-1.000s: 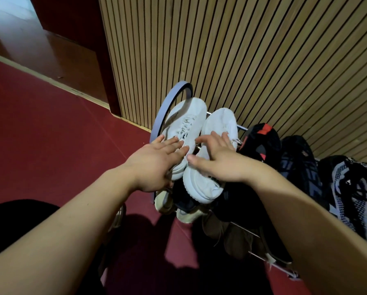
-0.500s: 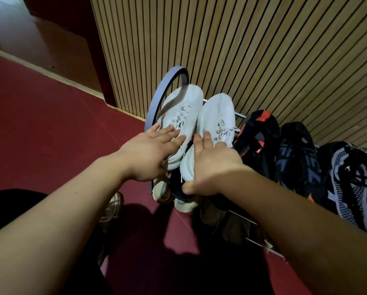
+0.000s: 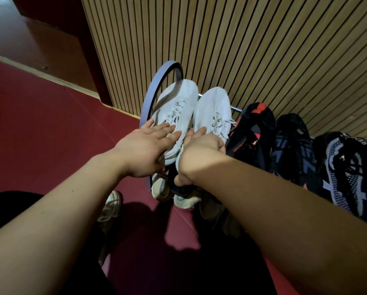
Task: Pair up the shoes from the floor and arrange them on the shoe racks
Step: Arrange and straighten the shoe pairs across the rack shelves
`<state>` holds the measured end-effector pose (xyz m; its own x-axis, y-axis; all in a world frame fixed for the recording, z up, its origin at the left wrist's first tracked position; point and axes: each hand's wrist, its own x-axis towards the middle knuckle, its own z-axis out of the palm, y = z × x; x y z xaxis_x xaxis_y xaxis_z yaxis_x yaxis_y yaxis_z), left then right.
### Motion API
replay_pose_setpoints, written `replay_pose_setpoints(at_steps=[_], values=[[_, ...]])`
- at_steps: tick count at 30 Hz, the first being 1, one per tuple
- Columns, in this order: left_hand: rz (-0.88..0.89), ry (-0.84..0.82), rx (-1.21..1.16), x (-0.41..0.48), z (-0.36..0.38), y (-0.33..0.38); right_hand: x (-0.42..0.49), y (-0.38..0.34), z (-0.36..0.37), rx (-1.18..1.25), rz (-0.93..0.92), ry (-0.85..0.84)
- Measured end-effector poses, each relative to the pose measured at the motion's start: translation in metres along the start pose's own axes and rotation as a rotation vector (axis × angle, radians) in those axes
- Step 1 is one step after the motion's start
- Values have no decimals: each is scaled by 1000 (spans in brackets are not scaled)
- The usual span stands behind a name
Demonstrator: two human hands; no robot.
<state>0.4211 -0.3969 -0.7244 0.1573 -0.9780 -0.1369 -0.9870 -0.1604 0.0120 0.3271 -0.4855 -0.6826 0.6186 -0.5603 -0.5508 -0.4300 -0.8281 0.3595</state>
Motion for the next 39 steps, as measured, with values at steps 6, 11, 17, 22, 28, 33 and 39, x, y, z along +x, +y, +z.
replay_pose_setpoints(at_steps=[6,11,17,22,28,33,39], values=[[-52,-99,-101,-1,-13,6,-12,24,18,148,-136,78],[-169,-209,-159,9,-27,16,-42,84,64,784,-269,249],[-97,-44,-514,22,-50,45,-73,123,143,732,218,302],[-36,147,-328,55,-29,88,-74,119,166,660,235,251],[-95,20,-51,63,-11,95,-76,124,148,673,159,225],[-100,12,-53,61,-14,96,-91,146,126,871,88,375],[-104,16,-169,63,-21,99,-109,163,126,907,115,414]])
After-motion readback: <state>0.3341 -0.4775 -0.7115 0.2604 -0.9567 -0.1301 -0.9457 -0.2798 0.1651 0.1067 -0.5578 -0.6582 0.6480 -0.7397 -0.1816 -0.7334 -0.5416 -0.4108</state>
